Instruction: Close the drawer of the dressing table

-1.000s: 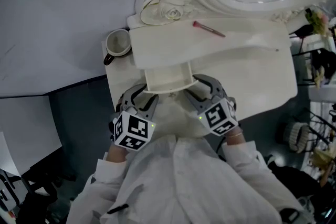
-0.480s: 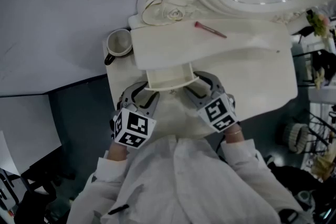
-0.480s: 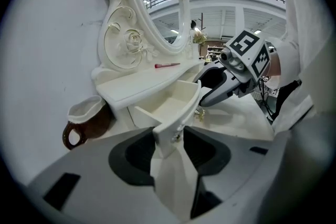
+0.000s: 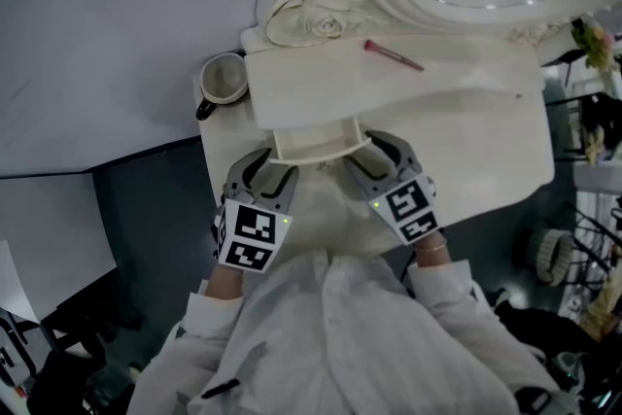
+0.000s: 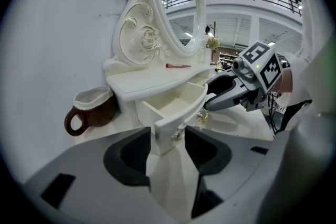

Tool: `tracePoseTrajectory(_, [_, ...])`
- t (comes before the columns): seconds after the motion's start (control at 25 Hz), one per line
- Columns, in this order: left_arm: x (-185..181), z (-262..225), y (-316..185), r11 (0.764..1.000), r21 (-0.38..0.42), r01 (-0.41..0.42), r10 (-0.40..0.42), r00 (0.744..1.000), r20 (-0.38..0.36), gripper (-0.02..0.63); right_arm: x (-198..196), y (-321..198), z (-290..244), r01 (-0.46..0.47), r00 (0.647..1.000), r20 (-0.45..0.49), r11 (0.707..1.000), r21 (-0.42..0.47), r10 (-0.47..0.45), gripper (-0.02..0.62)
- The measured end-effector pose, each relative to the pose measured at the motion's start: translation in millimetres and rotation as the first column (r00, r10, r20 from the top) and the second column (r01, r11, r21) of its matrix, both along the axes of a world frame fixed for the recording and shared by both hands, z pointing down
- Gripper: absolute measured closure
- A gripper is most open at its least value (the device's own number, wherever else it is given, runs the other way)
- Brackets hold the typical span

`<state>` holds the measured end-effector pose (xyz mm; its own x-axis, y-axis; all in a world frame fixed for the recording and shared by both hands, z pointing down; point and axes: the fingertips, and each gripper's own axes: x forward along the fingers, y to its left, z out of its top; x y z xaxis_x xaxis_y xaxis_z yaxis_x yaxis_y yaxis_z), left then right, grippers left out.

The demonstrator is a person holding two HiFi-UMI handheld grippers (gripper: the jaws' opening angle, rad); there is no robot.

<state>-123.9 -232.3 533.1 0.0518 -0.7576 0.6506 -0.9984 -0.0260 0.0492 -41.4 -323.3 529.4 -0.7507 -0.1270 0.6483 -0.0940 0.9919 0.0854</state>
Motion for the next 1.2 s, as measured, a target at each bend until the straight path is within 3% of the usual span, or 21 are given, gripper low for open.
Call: tracePoseTrajectory(1.2, [-18,1,-16,0.999,0.014,0.043,-0.042,0.999,-0.031,0.405,-16,-18,1,-0.052,0.998,0.035,0.998,-0.024,0.053,0.397])
